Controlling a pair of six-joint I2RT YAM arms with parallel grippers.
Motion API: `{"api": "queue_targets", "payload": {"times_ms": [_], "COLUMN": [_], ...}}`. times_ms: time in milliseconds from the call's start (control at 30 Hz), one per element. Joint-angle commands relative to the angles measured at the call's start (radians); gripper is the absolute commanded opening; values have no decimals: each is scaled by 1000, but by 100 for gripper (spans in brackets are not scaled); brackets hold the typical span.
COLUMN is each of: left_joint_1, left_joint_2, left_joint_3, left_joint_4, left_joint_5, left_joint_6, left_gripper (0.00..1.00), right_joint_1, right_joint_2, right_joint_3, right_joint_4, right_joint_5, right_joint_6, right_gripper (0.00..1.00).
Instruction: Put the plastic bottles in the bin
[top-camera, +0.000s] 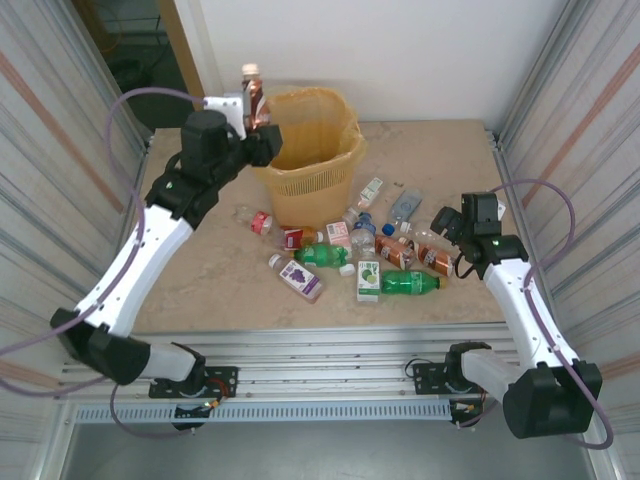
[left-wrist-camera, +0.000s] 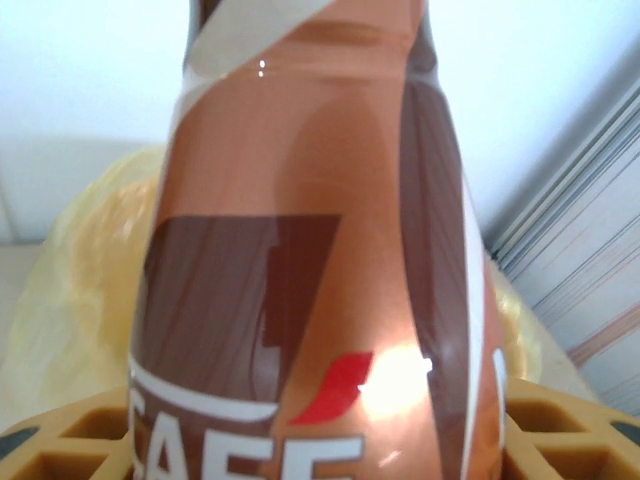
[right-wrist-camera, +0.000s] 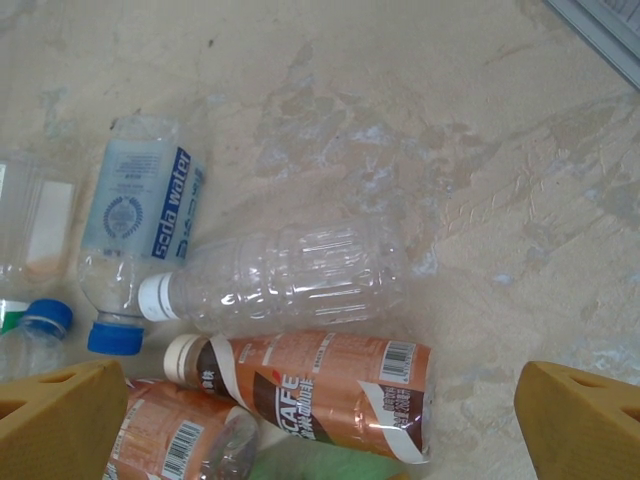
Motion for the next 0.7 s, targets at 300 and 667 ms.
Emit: {"api": "queue_targets", "payload": {"times_ms": [300, 667], "left_joint_1": [5, 4], "left_joint_2": [367, 611], "left_joint_3": [403, 627], "left_joint_4": [2, -103], "left_joint_5": [95, 190], "left_joint_6": [-53, -121], "left_gripper": [53, 53], "right_joint_1": [9, 9], "right_joint_2": [-30, -45], "right_joint_3": [30, 40], "right_joint_4": [-39, -70], "right_joint_5": [22, 46], "right_joint_6": [16, 11], "right_gripper": [98, 98]}}
